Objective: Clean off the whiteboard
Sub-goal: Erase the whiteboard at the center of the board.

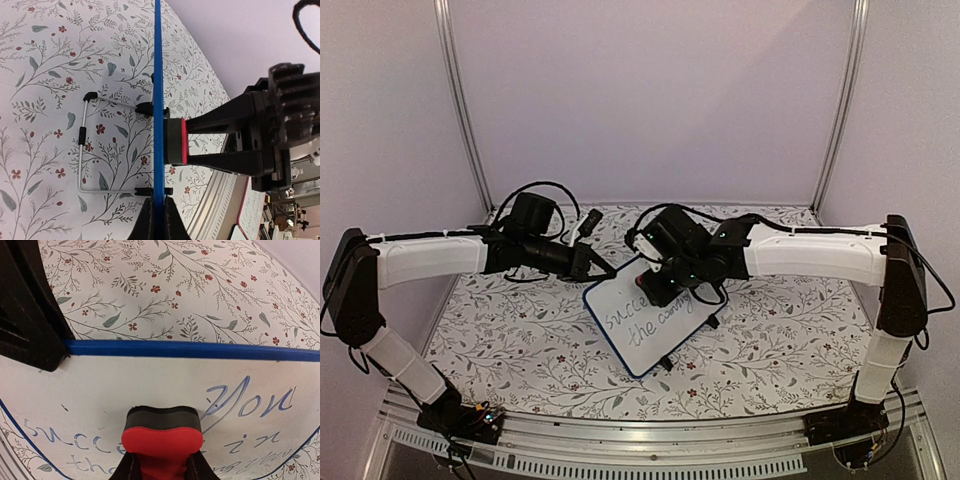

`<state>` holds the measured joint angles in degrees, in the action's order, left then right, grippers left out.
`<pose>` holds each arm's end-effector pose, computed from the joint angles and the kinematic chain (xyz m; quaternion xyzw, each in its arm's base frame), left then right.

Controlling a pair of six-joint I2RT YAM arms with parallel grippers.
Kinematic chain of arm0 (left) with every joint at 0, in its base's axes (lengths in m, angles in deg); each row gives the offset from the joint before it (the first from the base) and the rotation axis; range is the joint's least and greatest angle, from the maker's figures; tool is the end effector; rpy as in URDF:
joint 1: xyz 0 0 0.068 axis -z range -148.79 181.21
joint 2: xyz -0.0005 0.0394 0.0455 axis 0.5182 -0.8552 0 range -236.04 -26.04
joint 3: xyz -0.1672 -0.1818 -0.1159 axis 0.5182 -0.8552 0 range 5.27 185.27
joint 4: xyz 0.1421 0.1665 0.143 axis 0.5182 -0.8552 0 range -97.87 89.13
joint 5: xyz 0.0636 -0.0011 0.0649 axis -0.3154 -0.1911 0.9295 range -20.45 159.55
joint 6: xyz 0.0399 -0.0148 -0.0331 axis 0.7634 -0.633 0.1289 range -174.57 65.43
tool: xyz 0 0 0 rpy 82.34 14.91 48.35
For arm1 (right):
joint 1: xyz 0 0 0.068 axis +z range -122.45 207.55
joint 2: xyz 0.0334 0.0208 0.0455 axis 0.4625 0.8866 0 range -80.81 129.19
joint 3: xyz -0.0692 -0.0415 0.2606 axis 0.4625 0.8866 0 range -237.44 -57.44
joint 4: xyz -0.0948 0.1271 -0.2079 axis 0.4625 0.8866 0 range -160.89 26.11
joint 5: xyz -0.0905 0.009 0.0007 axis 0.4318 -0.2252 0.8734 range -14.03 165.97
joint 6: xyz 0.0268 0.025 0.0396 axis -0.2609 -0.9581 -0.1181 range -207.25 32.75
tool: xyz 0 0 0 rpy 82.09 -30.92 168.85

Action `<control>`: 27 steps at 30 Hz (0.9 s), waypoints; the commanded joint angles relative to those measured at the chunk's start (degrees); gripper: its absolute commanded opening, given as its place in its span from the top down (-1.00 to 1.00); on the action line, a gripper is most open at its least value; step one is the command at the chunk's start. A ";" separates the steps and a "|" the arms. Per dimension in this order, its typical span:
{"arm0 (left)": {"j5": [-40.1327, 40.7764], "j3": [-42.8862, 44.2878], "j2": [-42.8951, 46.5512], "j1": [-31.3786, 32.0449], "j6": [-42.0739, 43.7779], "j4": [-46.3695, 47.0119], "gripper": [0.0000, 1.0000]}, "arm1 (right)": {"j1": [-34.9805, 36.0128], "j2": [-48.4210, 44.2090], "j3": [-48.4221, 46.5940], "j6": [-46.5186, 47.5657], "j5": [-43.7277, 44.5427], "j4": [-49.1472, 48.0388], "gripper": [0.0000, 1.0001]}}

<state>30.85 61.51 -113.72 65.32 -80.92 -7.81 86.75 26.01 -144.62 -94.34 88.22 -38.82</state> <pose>0.2602 -0.2031 0.2375 0.2014 0.8377 -0.4646 0.2048 0.2188 0.3524 0.2549 -0.3811 0.8592 0.0938 0.3281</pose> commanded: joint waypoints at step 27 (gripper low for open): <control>-2.25 -0.37 0.46 0.71 1.17 1.51 1.00 | -0.36 1.50 -2.32 0.03 -1.54 3.08 0.62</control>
<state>30.15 61.51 -113.72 65.32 -80.94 -7.57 86.73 26.10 -146.23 -95.10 86.60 -36.50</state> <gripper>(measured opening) 0.031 0.238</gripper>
